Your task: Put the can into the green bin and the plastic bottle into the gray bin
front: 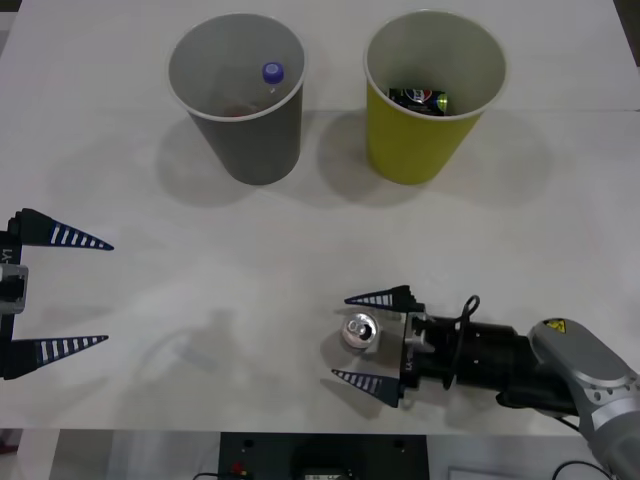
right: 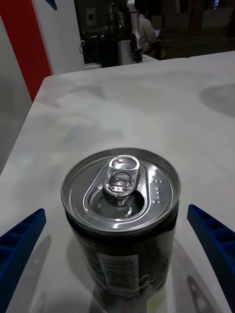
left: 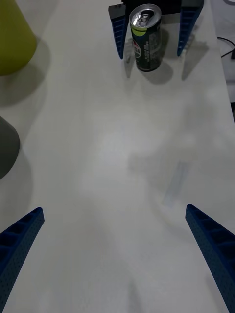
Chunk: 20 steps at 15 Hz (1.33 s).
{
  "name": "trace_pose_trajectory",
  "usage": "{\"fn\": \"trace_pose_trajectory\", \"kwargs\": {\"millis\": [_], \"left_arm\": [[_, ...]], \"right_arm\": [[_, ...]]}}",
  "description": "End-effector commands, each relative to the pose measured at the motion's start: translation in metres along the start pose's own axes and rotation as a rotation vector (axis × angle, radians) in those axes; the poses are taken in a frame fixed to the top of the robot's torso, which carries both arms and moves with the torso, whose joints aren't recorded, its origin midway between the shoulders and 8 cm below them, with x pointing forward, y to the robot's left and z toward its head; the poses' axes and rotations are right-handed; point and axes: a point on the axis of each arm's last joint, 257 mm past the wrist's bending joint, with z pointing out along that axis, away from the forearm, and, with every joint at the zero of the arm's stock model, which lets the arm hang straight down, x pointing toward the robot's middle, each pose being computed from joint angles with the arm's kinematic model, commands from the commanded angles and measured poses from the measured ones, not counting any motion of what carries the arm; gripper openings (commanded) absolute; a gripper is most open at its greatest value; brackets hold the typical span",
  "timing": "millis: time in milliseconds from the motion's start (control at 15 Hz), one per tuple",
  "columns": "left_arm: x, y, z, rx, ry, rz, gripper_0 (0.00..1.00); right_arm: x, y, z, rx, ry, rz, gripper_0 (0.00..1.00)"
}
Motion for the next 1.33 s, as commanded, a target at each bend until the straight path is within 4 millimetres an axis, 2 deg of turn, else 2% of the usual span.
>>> {"fn": "trace_pose_trajectory", "kwargs": {"millis": [67,133,267,333,1067,1333], "left_arm": [[0.000,0.000,0.000,0.000,0.000,0.000,1.00],[0.000,0.000,0.000,0.000,0.000,0.000,1.00],[0.000,0.000,0.000,0.000,0.000,0.000,1.00],[0.000,0.000,0.000,0.000,0.000,0.000,1.00],[0.000,0.000,0.000,0.000,0.000,0.000,1.00],[0.000,0.000,0.000,0.000,0.000,0.000,1.00]], "right_arm": [[0.000,0.001,0.003,0.002,-0.002,-0.005,1.00],[0.000,0.001,0.003,0.003,0.000,-0.008,1.00],[0.000,0.001,0.003,0.003,0.000,-0.014,0.07],[0.001,0.000,0.003,0.006,0.002,-0.014,0.00],[-0.005,-0.002,0.003,0.008,-0.012,-0.002,0.00],[-0.017,-0.010,-0.009,-0.002,-0.010,0.021,0.00]]}}
